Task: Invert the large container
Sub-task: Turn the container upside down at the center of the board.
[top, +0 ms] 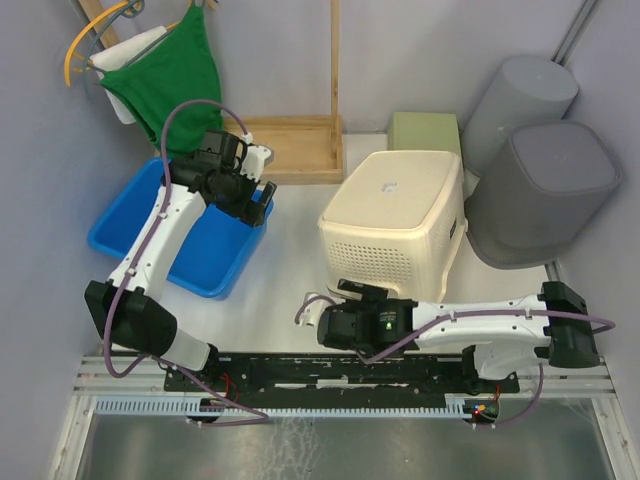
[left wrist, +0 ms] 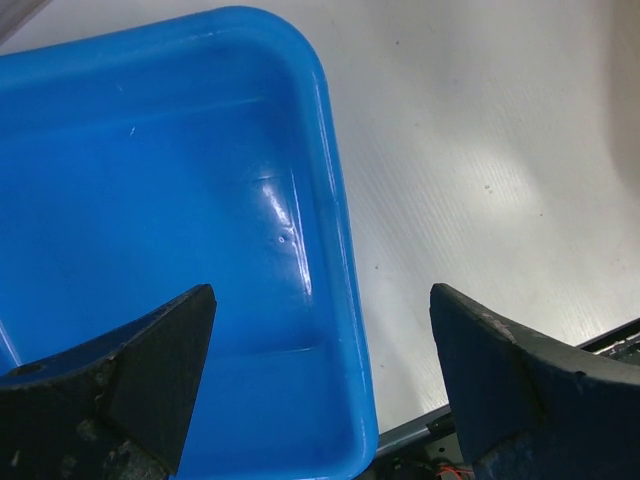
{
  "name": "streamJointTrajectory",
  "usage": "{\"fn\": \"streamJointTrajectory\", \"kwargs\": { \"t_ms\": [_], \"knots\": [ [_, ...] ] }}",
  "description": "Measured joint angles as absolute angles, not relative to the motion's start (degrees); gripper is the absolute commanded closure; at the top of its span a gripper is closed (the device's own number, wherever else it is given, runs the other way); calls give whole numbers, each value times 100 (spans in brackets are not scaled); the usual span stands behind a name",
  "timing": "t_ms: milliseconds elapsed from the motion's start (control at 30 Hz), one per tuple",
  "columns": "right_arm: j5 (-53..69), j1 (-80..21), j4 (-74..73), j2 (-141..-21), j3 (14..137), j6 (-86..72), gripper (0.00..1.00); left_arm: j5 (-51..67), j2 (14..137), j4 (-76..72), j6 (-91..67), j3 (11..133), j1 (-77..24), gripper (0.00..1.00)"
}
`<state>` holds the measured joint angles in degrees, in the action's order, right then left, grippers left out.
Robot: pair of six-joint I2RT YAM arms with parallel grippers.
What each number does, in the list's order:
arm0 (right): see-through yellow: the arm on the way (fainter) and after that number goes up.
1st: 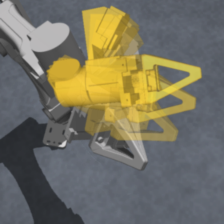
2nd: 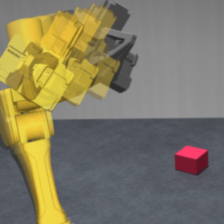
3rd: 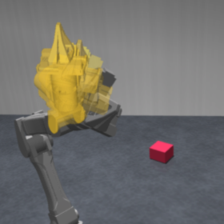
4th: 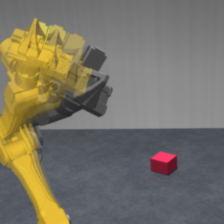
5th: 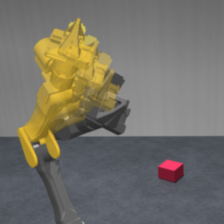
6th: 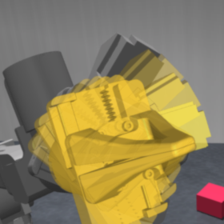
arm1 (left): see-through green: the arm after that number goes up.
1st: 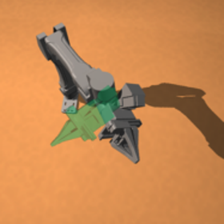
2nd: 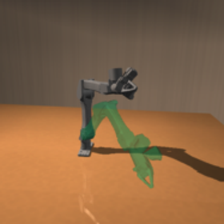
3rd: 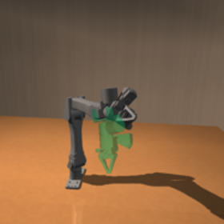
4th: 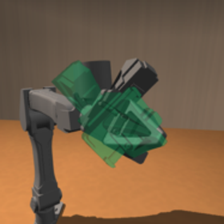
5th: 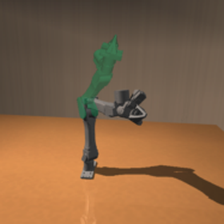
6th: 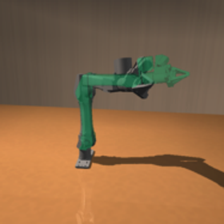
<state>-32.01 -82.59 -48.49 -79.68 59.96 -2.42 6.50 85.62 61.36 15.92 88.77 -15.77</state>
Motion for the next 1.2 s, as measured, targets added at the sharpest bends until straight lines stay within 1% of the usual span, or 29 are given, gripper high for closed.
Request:
{"fn": "streamJointTrajectory", "kwargs": {
  "t_ms": [133, 267, 400, 467, 533, 700, 833, 933, 1000, 1100, 1200],
  "knots": [
    [-3645, -8945, -4908, -7931, 5981, -377, 0, 600, 8545, 6141, 1592, 8713, -1577, 6],
    [-3988, -9633, -4829, -7813, 5900, -183, 0, 462, 8534, 6147, 1592, 8560, -1577, 7],
    [-4329, -10101, -4644, -7780, 5745, 40, 0, 425, 8532, 6160, 1592, 8549, -1577, 7],
    [-4609, -10298, -4635, -7787, 5642, 71, 2, 408, 8532, 6178, 1592, 8549, -1577, 7],
    [-4993, -10455, -4735, -7832, 5627, -51, 0, 405, 8510, 6224, 1597, 8549, -1577, 7],
    [-5959, -10549, -4473, -7747, 5474, -169, 0, 460, 8331, 6331, 1704, 8549, -1577, 8],
    [-6790, -10547, -3815, -7277, 5004, 447, 0, 578, 8149, 6410, 1859, 8549, -1577, 9],
    [-7205, -10536, -3610, -7199, 4847, 961, 1, 663, 8086, 6466, 1944, 8549, -1577, 9],
    [-7371, -10547, -3507, -7284, 4840, 1260, 2, 683, 8058, 6466, 1981, 8523, -1577, 9],
    [-7382, -10589, -3446, -7321, 4842, 1629, 7, 777, 7972, 6486, 2010, 8451, -1577, 9],
    [-7345, -10628, -3426, -7321, 4978, 1887, 9, 832, 7846, 6510, 2045, 8355, -1577, 9]
  ]
}}
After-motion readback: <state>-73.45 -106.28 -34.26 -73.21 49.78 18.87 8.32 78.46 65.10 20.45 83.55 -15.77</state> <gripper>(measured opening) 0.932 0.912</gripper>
